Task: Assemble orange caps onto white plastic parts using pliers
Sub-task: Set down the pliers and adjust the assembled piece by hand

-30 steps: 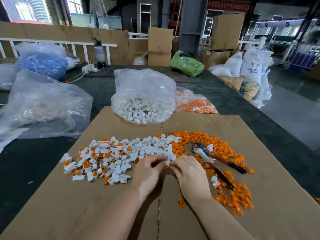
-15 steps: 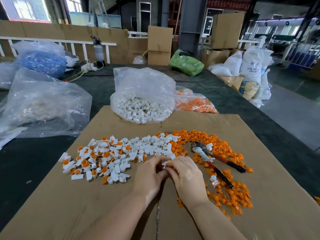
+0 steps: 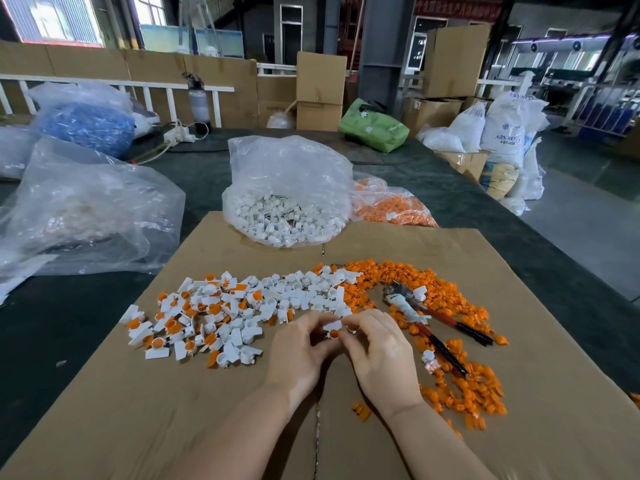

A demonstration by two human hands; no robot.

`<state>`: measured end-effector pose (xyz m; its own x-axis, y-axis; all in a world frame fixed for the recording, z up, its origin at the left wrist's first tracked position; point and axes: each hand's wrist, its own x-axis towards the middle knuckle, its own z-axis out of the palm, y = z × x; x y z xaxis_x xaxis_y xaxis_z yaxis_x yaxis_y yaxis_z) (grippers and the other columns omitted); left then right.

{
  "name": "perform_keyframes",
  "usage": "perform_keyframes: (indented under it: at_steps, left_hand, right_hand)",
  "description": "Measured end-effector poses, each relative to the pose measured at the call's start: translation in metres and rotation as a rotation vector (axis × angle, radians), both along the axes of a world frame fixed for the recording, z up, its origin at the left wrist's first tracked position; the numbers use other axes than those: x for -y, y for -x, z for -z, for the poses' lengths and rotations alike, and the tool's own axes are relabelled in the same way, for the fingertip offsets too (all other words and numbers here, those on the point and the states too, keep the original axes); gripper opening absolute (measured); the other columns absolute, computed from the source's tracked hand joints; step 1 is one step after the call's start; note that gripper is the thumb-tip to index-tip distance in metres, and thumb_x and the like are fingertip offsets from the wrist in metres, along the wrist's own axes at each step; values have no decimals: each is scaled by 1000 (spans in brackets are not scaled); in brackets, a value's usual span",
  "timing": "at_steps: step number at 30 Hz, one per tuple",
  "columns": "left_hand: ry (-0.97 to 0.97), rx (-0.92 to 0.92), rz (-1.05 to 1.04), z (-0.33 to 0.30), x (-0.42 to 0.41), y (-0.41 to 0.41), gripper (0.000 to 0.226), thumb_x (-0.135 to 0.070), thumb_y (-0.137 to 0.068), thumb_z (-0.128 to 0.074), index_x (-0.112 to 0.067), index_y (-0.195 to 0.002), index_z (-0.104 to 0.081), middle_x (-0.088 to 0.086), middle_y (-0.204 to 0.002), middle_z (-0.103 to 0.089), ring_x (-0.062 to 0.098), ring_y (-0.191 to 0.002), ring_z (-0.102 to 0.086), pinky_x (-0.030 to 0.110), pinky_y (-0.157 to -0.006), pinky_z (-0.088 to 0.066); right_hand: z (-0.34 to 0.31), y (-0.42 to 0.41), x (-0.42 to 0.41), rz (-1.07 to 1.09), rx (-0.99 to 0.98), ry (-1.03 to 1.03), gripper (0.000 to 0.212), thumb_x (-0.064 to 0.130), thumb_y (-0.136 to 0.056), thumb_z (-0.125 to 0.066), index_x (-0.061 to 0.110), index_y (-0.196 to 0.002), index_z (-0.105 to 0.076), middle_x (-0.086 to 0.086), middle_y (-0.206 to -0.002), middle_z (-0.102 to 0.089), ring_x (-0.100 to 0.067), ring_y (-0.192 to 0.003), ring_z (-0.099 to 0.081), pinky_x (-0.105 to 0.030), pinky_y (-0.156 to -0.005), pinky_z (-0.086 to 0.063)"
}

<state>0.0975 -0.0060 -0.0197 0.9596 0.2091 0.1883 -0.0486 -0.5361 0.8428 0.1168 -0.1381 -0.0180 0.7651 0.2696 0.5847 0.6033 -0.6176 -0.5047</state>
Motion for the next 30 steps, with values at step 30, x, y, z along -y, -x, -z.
perform_keyframes:
  at_steps: [30]
  left_hand:
    - [-426,-99,-492,2,-25,-9,44,-6,-88,-52,-25,-128,-53,3,-137,-33,22,-127,-23,40,-105,-26]
  right_hand:
    - [10,-19,-4,372,-221,409,63,7,-92,-37,18,-150,-15,1,-156,-18,-16,-143,-13,-34,-115,-6]
